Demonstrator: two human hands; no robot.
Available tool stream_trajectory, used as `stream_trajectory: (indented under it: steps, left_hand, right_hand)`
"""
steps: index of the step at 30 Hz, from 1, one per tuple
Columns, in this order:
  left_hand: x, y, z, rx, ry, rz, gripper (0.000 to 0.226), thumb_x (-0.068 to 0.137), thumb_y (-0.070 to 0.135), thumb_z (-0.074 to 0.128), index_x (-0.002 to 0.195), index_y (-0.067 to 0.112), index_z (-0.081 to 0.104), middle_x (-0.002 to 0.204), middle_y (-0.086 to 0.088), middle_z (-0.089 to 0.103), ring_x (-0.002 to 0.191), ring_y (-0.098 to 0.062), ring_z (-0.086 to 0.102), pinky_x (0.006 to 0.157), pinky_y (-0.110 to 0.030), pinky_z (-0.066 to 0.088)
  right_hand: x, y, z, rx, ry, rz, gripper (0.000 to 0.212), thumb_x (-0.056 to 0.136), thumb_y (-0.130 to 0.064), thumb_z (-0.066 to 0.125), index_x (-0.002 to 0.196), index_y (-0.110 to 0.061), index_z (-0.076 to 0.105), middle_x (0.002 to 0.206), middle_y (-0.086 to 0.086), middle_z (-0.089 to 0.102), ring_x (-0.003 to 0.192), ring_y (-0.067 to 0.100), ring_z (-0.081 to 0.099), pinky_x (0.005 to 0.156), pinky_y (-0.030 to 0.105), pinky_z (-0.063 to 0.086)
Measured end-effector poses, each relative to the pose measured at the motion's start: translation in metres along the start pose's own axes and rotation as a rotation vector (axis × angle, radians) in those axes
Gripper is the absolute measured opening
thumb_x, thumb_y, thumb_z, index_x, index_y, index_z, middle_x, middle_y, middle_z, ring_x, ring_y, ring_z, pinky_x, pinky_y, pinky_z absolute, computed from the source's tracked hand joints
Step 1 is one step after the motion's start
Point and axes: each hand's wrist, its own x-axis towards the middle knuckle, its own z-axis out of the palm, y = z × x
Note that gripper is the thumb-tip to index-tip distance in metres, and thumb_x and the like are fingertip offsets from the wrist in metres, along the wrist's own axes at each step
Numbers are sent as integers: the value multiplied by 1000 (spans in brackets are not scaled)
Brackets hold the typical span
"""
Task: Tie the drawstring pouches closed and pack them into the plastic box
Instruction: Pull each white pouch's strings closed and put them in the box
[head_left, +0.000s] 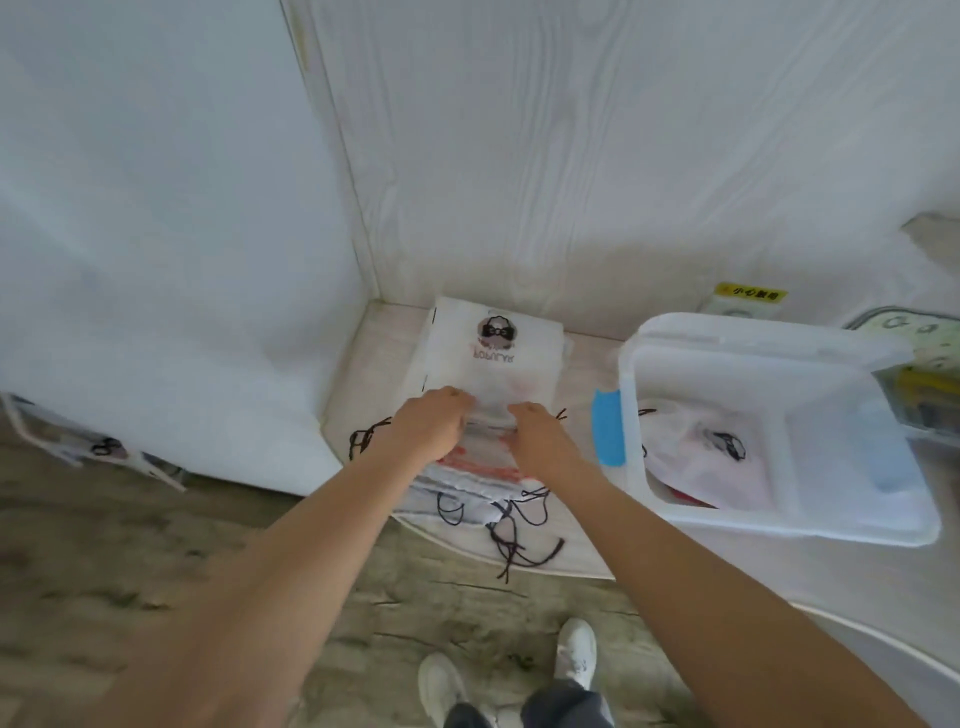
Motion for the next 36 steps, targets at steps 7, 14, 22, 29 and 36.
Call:
stream_trajectory:
  steps: [7,14,22,29,36]
  left_hand:
    - [10,-19,5,8,102,69,36,85,-10,47,117,3,57,114,-12,51,104,-27,51,88,-36,47]
    - [1,-29,-22,-459,443,-11,22,92,14,57,81,-2,67,68,-9,58,64,-18,51,63,-25,34]
    - [-29,-7,-66,-1043,759,-180,19,92,22,56,79,16,69,58,7,58,54,-4,51,63,-18,41]
    - [-39,9,-79,-1692,763,-409,24,87,9,57,64,13,62,50,0,53,52,-15,47,59,-29,40]
    - [-53,22,-80,-1974,718,-488,21,87,6,58,67,11,63,59,-1,55,39,-6,46,53,-20,40]
  right_hand:
    - [10,-2,5,-295,66,48,44,85,10,48,125,-7,45,125,14,40,117,29,42,85,36,45]
    - [0,2,-9,72,357,-13,15,93,-6,48,101,-7,60,99,11,57,83,23,53,66,27,38]
    - [-38,-28,-44,1035,540,33,15,89,-5,57,86,-13,69,75,-8,66,65,10,59,68,23,52]
    - [-64,-33,-64,2035,252,-20,23,98,-12,42,79,-13,56,73,1,72,60,6,66,54,15,52]
    - [-76,-28,-71,1784,290,-46,26,98,-10,38,81,-9,58,46,-5,43,47,11,45,46,19,39]
